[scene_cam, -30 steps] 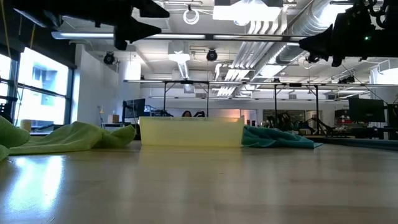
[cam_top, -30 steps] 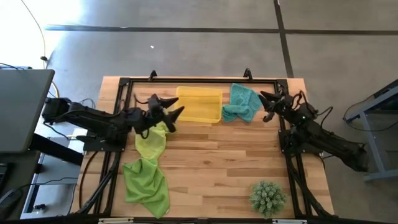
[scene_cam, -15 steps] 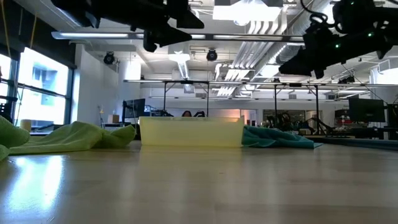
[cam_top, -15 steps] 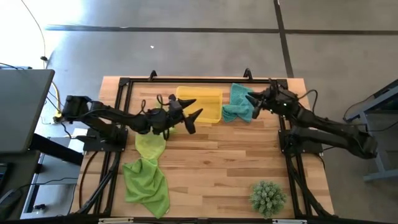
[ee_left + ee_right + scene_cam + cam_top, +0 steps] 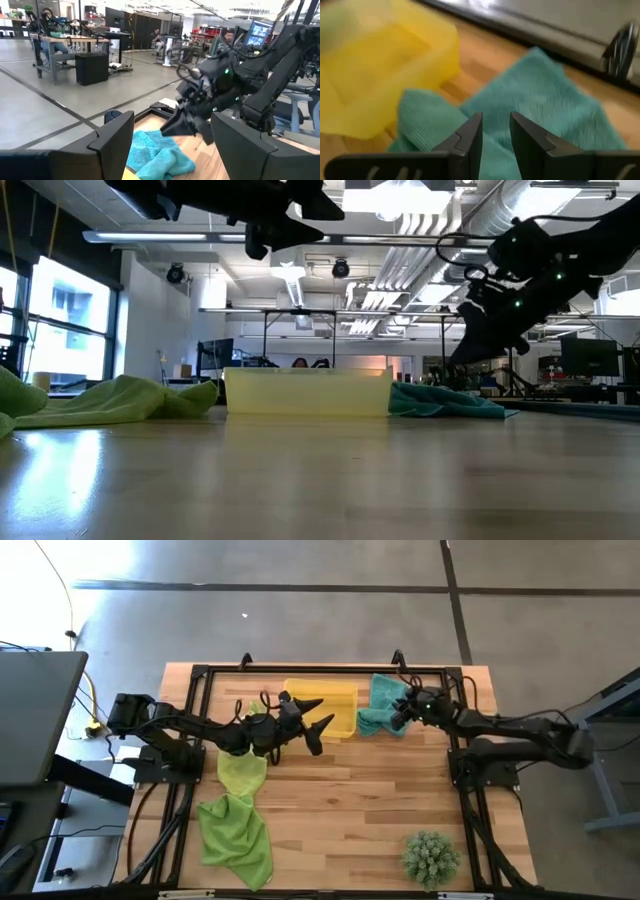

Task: Roll microfiber towels into tight, uniform cylinder then place into a basket
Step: Roll the blue microfiber towel

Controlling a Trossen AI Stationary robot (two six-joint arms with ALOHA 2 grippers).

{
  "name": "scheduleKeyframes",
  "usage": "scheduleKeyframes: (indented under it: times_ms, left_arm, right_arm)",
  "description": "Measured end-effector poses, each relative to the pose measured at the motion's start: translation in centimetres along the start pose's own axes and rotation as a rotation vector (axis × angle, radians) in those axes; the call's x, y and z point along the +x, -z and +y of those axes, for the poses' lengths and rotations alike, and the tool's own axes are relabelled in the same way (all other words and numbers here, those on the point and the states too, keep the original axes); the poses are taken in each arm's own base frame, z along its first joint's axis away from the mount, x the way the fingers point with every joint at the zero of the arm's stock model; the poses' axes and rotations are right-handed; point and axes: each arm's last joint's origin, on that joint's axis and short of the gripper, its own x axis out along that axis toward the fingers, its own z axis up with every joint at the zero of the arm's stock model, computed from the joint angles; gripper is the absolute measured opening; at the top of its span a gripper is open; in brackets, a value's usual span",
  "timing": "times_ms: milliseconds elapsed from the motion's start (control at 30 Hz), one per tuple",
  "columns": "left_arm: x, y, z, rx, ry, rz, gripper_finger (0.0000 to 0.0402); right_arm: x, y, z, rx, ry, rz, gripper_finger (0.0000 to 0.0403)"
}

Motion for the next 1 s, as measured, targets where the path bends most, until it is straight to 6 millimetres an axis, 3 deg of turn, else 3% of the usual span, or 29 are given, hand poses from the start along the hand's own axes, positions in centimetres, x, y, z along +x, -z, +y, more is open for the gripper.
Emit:
scheduleKeyframes:
  times_ms: [433, 700, 1000]
  left_arm:
    - [0.0, -0.2, 0.0, -0.003, 0.0, -0.004, 0.0254]
    - [0.0, -0.2, 0.0, -0.009, 0.0, -0.004, 0.0254]
    - [-0.1, -0.2, 0.0, -0.009, 0.0, -0.002, 0.0254]
  right_arm:
    - [2.6, 2.6, -0.1, 0.007, 0.01, 0.203, 0.0089]
    - [3.0, 3.8, 0.9, 0.018, -0.353, 0.364, 0.0089]
    - [1.9, 5.7, 4.0, -0.205, -0.783, 0.493, 0.0089]
